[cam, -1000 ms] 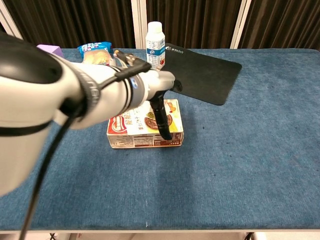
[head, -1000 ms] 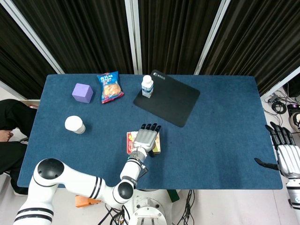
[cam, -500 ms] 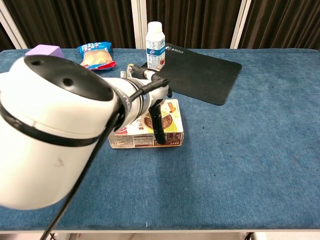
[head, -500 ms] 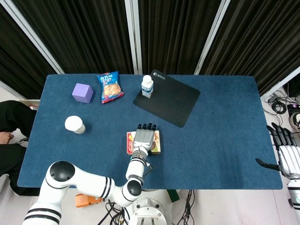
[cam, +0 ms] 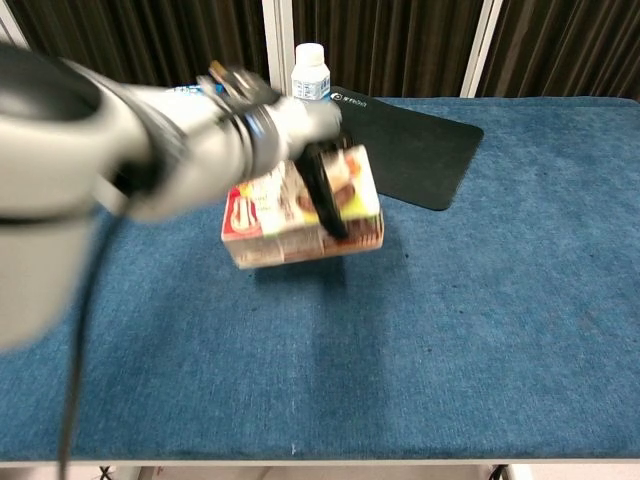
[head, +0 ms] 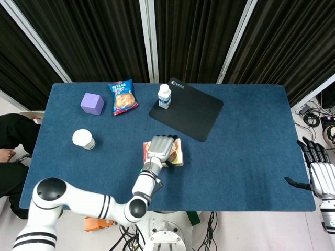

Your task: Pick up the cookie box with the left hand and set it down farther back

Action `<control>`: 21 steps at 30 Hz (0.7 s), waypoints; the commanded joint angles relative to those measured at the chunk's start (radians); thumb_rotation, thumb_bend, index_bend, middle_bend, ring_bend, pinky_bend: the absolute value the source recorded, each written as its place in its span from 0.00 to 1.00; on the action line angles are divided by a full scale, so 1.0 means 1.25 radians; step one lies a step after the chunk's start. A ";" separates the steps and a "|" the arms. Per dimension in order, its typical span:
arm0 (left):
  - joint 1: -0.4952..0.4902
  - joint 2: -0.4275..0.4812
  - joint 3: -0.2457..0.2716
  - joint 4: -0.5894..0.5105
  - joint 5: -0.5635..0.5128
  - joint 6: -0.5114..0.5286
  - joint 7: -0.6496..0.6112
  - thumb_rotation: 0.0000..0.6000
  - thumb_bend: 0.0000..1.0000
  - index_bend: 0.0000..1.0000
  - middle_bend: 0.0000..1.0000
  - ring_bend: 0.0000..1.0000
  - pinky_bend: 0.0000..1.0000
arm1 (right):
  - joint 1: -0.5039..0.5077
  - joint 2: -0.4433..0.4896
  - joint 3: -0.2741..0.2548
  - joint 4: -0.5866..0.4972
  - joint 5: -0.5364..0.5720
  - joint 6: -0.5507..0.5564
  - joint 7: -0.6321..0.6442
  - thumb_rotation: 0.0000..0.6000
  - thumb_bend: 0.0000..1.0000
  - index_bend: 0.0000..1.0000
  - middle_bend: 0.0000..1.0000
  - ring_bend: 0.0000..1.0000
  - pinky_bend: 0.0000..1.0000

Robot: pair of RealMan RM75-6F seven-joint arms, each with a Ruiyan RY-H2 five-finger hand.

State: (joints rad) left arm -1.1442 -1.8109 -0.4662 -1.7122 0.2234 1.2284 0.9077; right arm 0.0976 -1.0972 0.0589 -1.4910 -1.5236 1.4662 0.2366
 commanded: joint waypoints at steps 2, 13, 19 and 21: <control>0.113 0.116 -0.045 -0.094 0.134 -0.132 -0.212 1.00 0.14 0.37 0.39 0.31 0.30 | -0.002 0.000 0.000 -0.001 0.000 0.003 0.000 1.00 0.00 0.00 0.00 0.00 0.00; 0.294 0.070 -0.039 0.067 0.561 -0.344 -0.779 1.00 0.11 0.37 0.38 0.28 0.26 | -0.009 0.010 0.001 -0.017 0.001 0.013 -0.010 1.00 0.00 0.00 0.00 0.00 0.00; 0.329 -0.035 0.022 0.242 0.814 -0.276 -1.057 1.00 0.09 0.37 0.37 0.27 0.23 | -0.015 0.015 0.001 -0.031 0.005 0.018 -0.022 1.00 0.00 0.00 0.00 0.00 0.00; 0.327 -0.061 0.043 0.296 0.859 -0.257 -1.132 1.00 0.07 0.37 0.36 0.26 0.21 | -0.018 0.017 0.001 -0.037 0.005 0.022 -0.028 1.00 0.00 0.00 0.00 0.00 0.00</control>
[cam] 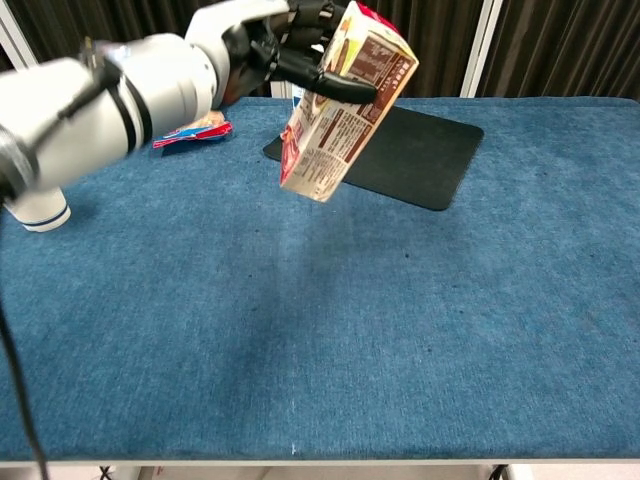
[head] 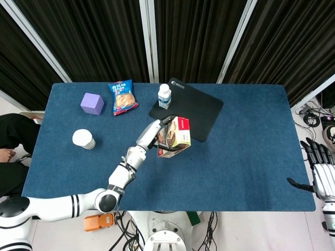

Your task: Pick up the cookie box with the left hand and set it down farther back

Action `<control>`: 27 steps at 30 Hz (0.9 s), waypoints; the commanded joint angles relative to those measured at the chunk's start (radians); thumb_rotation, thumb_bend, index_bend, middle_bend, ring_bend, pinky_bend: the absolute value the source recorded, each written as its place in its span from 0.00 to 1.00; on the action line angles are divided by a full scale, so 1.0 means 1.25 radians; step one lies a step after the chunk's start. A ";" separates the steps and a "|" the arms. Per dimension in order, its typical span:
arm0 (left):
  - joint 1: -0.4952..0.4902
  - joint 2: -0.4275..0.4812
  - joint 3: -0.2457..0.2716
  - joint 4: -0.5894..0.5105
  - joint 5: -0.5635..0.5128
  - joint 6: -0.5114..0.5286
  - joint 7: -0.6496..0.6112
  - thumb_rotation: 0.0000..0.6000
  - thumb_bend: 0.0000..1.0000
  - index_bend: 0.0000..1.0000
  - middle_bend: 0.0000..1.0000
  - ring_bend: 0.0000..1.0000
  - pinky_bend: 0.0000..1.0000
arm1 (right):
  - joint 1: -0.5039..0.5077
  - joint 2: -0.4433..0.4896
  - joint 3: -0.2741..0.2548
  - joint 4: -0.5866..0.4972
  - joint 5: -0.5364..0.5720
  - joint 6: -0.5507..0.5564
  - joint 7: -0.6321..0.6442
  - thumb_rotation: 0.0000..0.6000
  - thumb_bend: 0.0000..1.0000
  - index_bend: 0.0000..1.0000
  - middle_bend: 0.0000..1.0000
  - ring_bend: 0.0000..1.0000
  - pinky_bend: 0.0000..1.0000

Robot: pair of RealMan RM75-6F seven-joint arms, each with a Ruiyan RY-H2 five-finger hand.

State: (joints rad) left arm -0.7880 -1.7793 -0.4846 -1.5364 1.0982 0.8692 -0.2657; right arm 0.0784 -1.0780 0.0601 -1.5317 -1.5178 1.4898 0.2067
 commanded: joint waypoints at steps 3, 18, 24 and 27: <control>0.035 -0.119 0.083 0.231 0.198 0.053 -0.257 1.00 0.06 0.36 0.35 0.25 0.18 | -0.006 0.003 0.000 -0.012 0.003 0.006 -0.011 1.00 0.00 0.00 0.00 0.00 0.00; 0.016 -0.198 0.127 0.445 0.229 0.112 -0.368 1.00 0.03 0.36 0.34 0.25 0.14 | -0.011 0.009 0.003 -0.041 0.009 0.008 -0.044 1.00 0.00 0.00 0.00 0.00 0.00; 0.018 -0.182 0.148 0.460 0.236 0.111 -0.380 1.00 0.02 0.30 0.30 0.20 0.11 | -0.011 0.009 0.004 -0.044 0.008 0.007 -0.047 1.00 0.00 0.00 0.00 0.00 0.00; 0.021 -0.162 0.160 0.453 0.240 0.104 -0.386 1.00 0.01 0.22 0.23 0.14 0.09 | -0.013 0.009 0.004 -0.044 0.008 0.008 -0.045 1.00 0.00 0.00 0.00 0.00 0.00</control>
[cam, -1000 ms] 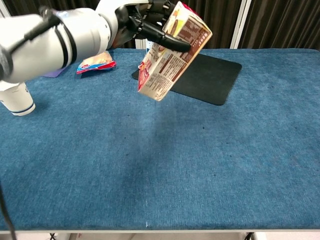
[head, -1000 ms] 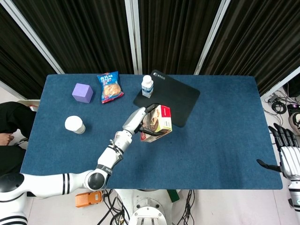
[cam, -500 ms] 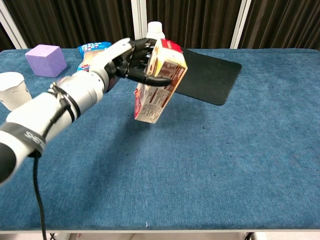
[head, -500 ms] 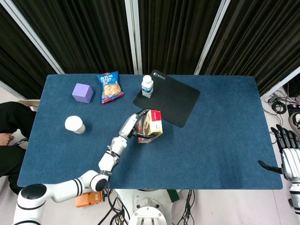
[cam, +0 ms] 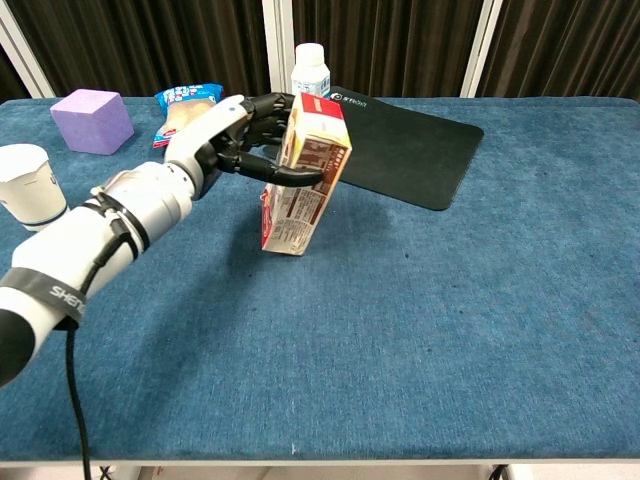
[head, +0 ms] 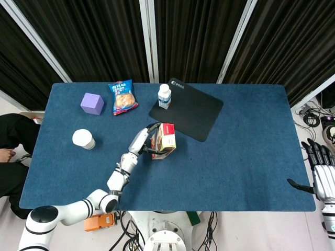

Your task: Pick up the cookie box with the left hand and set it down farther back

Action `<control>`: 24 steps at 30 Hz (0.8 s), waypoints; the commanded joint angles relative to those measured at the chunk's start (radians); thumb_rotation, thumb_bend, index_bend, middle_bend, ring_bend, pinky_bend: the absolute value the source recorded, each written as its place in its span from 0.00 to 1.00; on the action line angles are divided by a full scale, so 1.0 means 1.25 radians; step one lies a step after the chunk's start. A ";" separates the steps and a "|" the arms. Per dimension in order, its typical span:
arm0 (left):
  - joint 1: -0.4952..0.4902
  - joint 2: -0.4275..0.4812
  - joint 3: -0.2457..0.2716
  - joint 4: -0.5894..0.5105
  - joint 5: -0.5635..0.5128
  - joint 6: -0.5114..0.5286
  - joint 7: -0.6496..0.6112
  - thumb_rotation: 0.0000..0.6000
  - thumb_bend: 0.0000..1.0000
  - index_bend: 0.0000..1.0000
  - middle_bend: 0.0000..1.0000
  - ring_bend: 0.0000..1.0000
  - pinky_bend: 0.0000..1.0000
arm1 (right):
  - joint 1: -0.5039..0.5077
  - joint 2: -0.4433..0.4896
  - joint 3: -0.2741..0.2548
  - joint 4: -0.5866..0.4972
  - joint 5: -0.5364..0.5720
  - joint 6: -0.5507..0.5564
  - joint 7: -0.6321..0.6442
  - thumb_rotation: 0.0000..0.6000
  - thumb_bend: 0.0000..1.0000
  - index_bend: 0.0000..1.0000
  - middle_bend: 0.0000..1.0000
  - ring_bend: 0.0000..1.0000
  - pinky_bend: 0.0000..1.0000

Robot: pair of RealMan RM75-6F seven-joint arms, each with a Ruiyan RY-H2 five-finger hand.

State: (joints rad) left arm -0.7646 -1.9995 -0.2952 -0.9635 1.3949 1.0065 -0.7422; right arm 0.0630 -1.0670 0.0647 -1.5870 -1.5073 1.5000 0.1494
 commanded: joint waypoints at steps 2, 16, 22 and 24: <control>0.004 0.031 0.016 -0.012 0.007 -0.009 -0.005 1.00 0.00 0.17 0.18 0.10 0.07 | -0.001 -0.001 0.000 0.001 0.000 0.000 0.002 1.00 0.00 0.00 0.00 0.00 0.00; 0.004 0.152 0.055 -0.114 0.018 -0.033 0.116 1.00 0.00 0.00 0.00 0.00 0.00 | 0.005 -0.004 0.002 0.013 -0.004 -0.006 0.015 1.00 0.00 0.00 0.00 0.00 0.00; 0.006 0.230 0.063 -0.206 0.004 -0.047 0.231 1.00 0.00 0.00 0.00 0.00 0.00 | 0.007 -0.009 0.003 0.027 -0.004 -0.010 0.028 1.00 0.00 0.00 0.00 0.00 0.00; 0.003 0.265 0.061 -0.253 -0.016 -0.066 0.288 1.00 0.00 0.00 0.00 0.00 0.00 | 0.008 -0.010 0.004 0.031 -0.005 -0.010 0.032 1.00 0.00 0.00 0.00 0.00 0.00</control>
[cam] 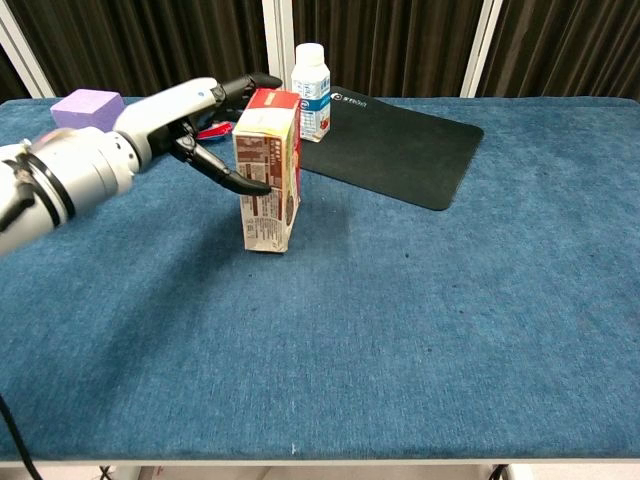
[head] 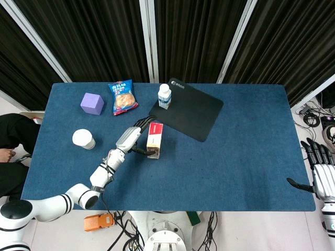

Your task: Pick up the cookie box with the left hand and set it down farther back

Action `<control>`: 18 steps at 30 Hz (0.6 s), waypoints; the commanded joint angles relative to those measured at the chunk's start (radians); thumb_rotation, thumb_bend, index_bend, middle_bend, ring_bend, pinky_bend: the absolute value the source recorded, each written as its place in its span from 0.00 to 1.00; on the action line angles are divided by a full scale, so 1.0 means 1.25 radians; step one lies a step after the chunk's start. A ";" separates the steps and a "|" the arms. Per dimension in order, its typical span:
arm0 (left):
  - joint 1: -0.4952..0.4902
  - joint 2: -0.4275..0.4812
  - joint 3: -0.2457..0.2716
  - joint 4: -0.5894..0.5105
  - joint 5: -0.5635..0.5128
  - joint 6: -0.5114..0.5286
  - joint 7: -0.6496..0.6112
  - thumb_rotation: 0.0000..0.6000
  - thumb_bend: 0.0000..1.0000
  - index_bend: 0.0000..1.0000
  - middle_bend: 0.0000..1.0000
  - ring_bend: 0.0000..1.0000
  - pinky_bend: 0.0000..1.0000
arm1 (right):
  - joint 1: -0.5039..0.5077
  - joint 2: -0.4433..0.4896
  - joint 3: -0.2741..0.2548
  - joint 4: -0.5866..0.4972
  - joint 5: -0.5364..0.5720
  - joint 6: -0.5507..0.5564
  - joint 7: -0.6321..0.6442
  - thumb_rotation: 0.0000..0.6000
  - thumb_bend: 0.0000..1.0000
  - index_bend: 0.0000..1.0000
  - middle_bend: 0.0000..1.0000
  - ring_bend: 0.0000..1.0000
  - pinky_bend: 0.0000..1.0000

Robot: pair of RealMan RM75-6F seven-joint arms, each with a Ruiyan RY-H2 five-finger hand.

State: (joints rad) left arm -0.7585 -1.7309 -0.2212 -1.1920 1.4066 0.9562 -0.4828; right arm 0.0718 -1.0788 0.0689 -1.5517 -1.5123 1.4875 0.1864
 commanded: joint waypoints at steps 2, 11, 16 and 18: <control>-0.004 0.085 -0.002 -0.120 -0.049 -0.040 0.143 1.00 0.00 0.00 0.00 0.00 0.00 | 0.002 -0.001 0.001 0.006 -0.002 0.000 0.007 1.00 0.00 0.00 0.00 0.00 0.00; -0.026 0.243 -0.028 -0.347 -0.195 -0.077 0.431 1.00 0.00 0.00 0.00 0.00 0.00 | 0.002 -0.007 -0.001 0.028 -0.005 -0.002 0.029 1.00 0.00 0.00 0.00 0.00 0.00; -0.067 0.304 -0.035 -0.454 -0.314 -0.079 0.601 1.00 0.00 0.00 0.00 0.00 0.00 | 0.001 -0.010 -0.002 0.036 -0.008 0.002 0.041 1.00 0.00 0.00 0.00 0.00 0.00; -0.092 0.318 -0.032 -0.487 -0.368 -0.074 0.672 1.00 0.00 0.00 0.00 0.00 0.00 | 0.001 -0.010 -0.002 0.042 -0.007 0.001 0.045 1.00 0.00 0.00 0.00 0.00 0.00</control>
State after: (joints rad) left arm -0.8210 -1.3933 -0.2552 -1.7074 1.0607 0.8677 0.2239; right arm 0.0733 -1.0909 0.0665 -1.5035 -1.5223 1.4889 0.2398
